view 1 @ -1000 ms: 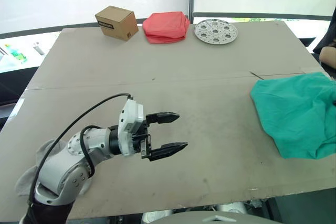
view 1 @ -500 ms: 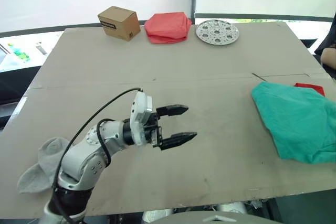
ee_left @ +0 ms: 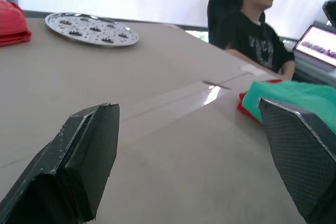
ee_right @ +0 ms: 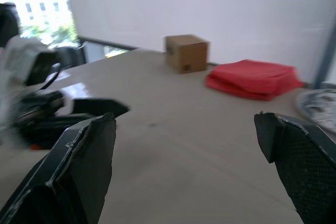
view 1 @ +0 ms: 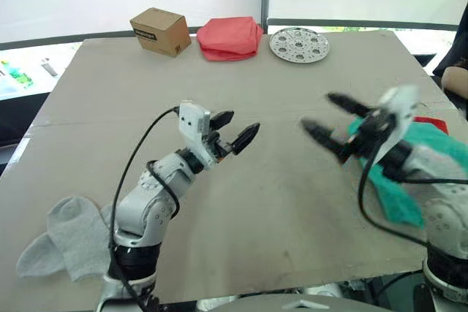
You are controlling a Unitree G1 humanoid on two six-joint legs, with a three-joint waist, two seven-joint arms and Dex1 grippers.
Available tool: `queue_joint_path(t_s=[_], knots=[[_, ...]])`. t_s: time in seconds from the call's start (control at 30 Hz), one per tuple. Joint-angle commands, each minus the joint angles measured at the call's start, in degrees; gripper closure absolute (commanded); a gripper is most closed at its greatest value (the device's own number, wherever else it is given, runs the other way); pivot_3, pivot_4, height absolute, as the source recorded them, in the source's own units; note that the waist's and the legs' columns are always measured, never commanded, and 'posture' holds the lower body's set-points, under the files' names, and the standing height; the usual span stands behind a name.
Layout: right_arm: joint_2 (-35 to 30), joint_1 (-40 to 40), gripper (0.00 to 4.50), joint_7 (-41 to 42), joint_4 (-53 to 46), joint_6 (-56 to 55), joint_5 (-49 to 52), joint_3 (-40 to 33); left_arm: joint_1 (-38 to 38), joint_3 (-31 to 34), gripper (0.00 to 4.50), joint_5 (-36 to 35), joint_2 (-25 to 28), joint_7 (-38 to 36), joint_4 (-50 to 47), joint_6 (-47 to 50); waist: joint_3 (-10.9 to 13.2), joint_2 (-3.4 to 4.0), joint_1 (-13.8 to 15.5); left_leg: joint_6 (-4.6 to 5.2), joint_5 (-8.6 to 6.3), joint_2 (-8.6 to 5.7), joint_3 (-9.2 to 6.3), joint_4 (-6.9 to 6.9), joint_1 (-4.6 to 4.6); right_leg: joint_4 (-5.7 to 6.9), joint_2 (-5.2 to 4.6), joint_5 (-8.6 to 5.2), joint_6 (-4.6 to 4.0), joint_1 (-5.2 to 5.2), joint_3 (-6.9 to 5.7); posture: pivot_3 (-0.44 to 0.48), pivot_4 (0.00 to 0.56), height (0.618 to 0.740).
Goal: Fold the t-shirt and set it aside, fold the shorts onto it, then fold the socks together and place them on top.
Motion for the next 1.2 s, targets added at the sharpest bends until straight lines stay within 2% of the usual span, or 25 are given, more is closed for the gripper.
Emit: queue_joint_path(t_s=[0.03,0.1,0.17,0.23,0.3,0.37,0.53,0.73,0.93,1.03,1.2], knots=[[-5.23,1.27,0.06,11.48,2.13,-7.23,-0.81,4.6,9.33,7.22,0.0,-1.57,4.68,-1.79,-9.08,-0.05,0.01,0.01,-0.09,0.11,-0.07,-0.01,0.02,0.0,0.03,0.0,-0.04,-0.01,0.01,0.0,0.01,0.0,0.15,0.74],[-6.94,0.36,0.06,16.4,4.66,-10.13,-0.85,6.63,18.8,14.83,0.0,-3.01,6.59,-2.68,-13.47,-0.24,0.01,-0.1,-0.73,0.18,-0.11,0.01,-0.05,-0.01,0.04,0.04,-0.09,-0.14,0.24,-0.02,-0.1,0.0,0.15,0.74],[-7.74,-0.73,0.06,19.61,6.38,-12.11,-0.75,8.44,27.05,20.93,0.0,-3.63,7.57,-4.16,-16.21,-1.18,0.03,-0.08,-1.71,0.16,-0.13,0.12,0.04,-0.16,0.45,0.04,-0.2,-0.15,0.24,0.11,0.13,0.0,0.15,0.74],[-7.59,-1.99,0.06,21.03,7.56,-13.35,-1.52,10.93,31.7,25.19,0.0,-4.19,8.19,-5.14,-16.23,-2.22,0.08,-0.03,-1.4,0.15,-0.14,0.13,-0.03,-0.26,0.49,0.03,-0.23,-0.19,0.2,0.1,0.11,0.0,0.15,0.74],[-9.2,-2.13,0.06,26.05,8.09,-16.14,-2.42,13.44,42.65,31.73,0.0,-1.17,5.62,-5.89,-17.39,-5.23,0.09,-0.05,-0.95,0.13,-0.15,0.13,-0.15,-0.24,0.45,0.06,-0.25,-0.2,0.2,0.03,-0.02,0.0,0.15,0.74],[-8.62,-3.72,0.06,27.84,9.29,-17.42,-2.46,15.16,49.17,36.47,0.0,-0.34,4.72,-6.31,-16.9,-5.84,0.09,-0.09,-0.92,0.1,-0.18,0.15,-0.12,-0.25,0.41,0.0,-0.29,-0.21,0.2,0.01,-0.01,0.0,0.15,0.74],[-6.03,-5.44,0.06,29.58,15.19,-23.11,-7.7,20.62,53.0,39.34,0.0,1.85,4.18,-6.21,-14.59,-7.57,0.15,-0.12,0.31,-0.12,-0.34,0.13,-0.16,-0.2,0.35,0.01,-0.35,-0.22,0.22,0.0,-0.15,0.0,0.15,0.74],[-4.09,-6.46,0.06,28.46,16.48,-23.31,-7.05,20.69,57.7,42.3,0.0,0.4,2.69,-11.64,-13.49,-11.94,0.08,-0.27,-0.19,0.0,-0.27,0.16,-0.11,-0.19,-0.06,0.01,-0.33,-0.21,0.21,-0.4,-0.17,0.0,0.15,0.74],[-2.32,-7.22,0.06,27.24,17.94,-24.16,-7.44,20.79,63.36,46.51,0.0,0.31,7.77,-23.24,-9.24,-14.99,0.11,-0.23,-0.16,-0.02,-0.29,0.25,-0.16,-0.19,-0.22,0.02,-0.28,-0.27,0.13,-0.56,-0.44,0.0,0.15,0.74],[-2.73,-6.71,0.06,27.59,17.89,-24.73,-8.2,20.86,63.46,46.99,0.0,2.22,9.28,-24.62,-6.03,-16.56,0.12,-0.19,-0.06,-0.02,-0.29,0.25,-0.15,-0.17,-0.31,0.03,-0.3,-0.27,0.13,-0.64,-0.5,0.0,0.15,0.74],[-2.77,-6.31,0.06,26.1,16.78,-24.07,-8.11,20.41,62.22,43.56,0.0,8.05,10.42,-25.04,-1.89,-19.79,0.09,-0.24,-0.12,-0.01,-0.29,0.25,-0.15,-0.17,-0.37,0.01,-0.3,-0.27,0.13,-0.68,-0.51,0.0,0.15,0.74]])
